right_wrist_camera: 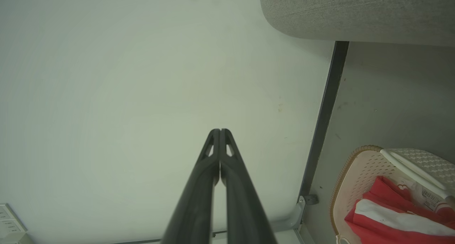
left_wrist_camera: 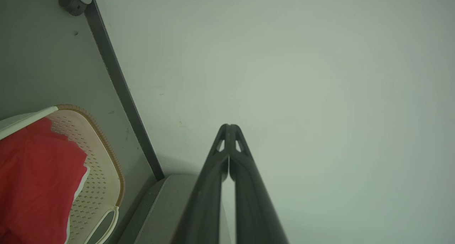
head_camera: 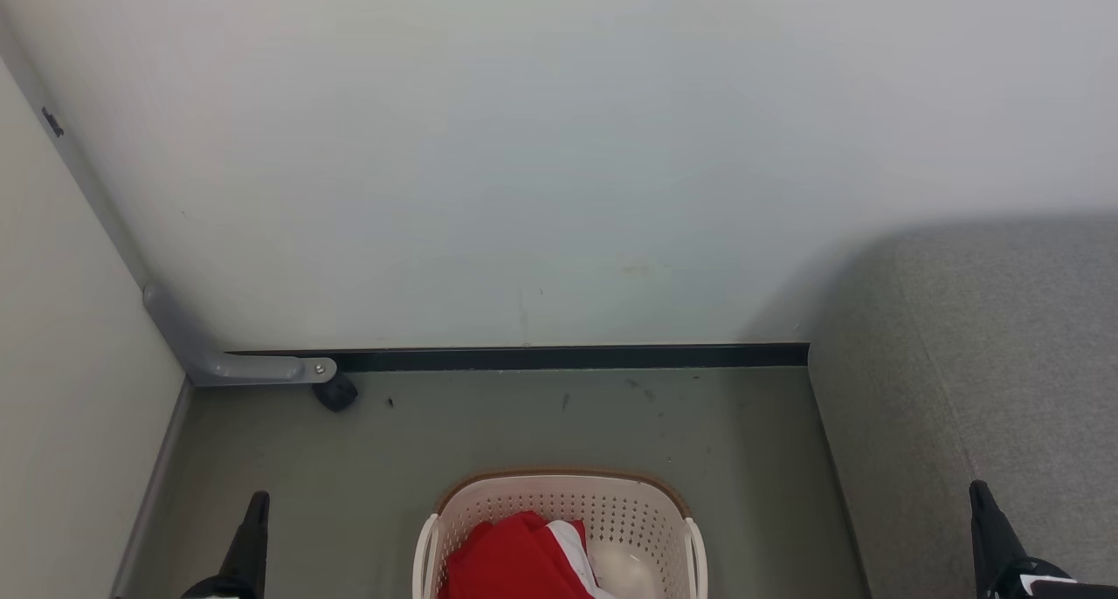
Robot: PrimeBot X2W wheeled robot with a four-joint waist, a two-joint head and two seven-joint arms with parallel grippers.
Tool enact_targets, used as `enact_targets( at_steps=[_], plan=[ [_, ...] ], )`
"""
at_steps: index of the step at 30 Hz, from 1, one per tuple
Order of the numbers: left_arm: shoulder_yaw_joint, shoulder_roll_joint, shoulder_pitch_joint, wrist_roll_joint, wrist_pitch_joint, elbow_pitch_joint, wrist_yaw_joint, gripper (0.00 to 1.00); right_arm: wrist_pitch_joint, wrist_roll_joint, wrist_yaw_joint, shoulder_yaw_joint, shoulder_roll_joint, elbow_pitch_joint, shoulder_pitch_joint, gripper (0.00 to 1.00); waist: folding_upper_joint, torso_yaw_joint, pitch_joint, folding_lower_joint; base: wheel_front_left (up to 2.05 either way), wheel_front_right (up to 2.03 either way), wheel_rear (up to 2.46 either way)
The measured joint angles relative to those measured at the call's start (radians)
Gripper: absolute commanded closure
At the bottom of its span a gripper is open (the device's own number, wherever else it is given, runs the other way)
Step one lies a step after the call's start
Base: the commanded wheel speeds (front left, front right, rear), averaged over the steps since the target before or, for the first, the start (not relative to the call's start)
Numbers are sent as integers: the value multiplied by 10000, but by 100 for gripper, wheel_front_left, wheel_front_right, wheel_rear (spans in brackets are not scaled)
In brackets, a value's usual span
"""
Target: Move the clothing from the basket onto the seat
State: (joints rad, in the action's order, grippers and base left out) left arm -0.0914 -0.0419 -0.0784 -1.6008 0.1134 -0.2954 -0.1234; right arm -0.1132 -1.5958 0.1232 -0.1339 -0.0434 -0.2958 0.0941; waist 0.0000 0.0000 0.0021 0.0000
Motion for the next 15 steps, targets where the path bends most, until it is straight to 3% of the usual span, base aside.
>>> enact_targets(
  at_steps=[8, 9, 15],
  plan=[
    [0, 0, 0, 0, 0, 0, 0, 100, 0, 0, 0, 0, 0, 0, 0, 100, 0, 0, 0, 0, 0, 0, 0],
    [0, 0, 0, 0, 0, 0, 0, 0, 0, 0, 0, 0, 0, 0, 0, 0, 0, 0, 0, 0, 0, 0, 0],
    [52, 134, 507, 0, -8, -464, 13, 0, 6, 6, -15, 63, 169, -476, -417, 0, 0, 0, 0, 0, 0, 0, 0]
  ],
)
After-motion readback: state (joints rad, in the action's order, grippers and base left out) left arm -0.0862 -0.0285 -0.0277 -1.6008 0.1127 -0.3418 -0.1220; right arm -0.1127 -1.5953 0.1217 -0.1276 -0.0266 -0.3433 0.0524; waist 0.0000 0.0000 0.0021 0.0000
